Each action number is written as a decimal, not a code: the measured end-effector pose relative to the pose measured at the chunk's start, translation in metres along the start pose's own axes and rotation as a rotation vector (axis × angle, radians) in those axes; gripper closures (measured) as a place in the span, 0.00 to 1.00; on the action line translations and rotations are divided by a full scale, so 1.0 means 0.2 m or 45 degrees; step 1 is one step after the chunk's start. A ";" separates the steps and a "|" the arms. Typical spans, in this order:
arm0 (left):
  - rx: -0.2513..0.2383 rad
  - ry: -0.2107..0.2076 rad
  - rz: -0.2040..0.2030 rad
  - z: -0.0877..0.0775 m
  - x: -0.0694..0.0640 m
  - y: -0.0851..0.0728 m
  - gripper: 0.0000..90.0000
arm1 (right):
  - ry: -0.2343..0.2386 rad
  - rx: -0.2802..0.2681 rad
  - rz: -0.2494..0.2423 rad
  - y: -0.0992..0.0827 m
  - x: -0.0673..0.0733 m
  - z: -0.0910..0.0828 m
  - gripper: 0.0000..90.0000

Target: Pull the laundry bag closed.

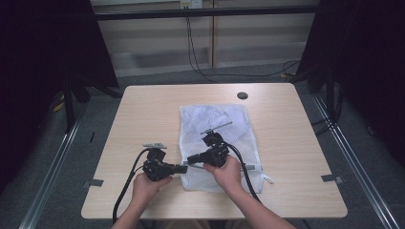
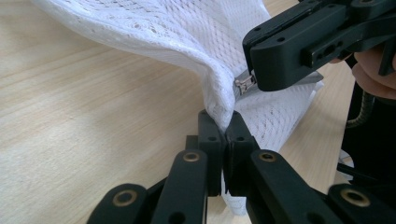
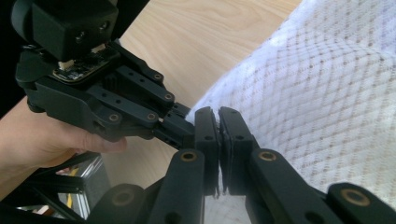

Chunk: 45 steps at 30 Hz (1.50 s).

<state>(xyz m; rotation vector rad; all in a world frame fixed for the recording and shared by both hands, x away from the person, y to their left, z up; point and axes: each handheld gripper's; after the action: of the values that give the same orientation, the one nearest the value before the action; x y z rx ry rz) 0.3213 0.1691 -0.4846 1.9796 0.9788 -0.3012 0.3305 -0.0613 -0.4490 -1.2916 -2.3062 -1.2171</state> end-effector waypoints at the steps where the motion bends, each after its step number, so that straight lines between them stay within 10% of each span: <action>1: -0.008 -0.005 -0.011 0.00 0.00 0.00 0.98 | -0.001 -0.002 -0.005 0.00 0.00 0.00 0.97; 45: -0.011 0.010 -0.014 -0.03 -0.01 0.01 0.98 | 0.009 -0.014 0.002 -0.05 -0.09 -0.10 0.97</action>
<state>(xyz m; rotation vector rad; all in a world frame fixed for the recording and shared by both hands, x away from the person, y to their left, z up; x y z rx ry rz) 0.3208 0.1732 -0.4792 1.9694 0.9946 -0.2948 0.3287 -0.0904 -0.4517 -1.2901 -2.2962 -1.2340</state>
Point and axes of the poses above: each handheld gripper's, and its own axes: z roughly forward along the jaws, y roughly out of its top, x roughly to its left
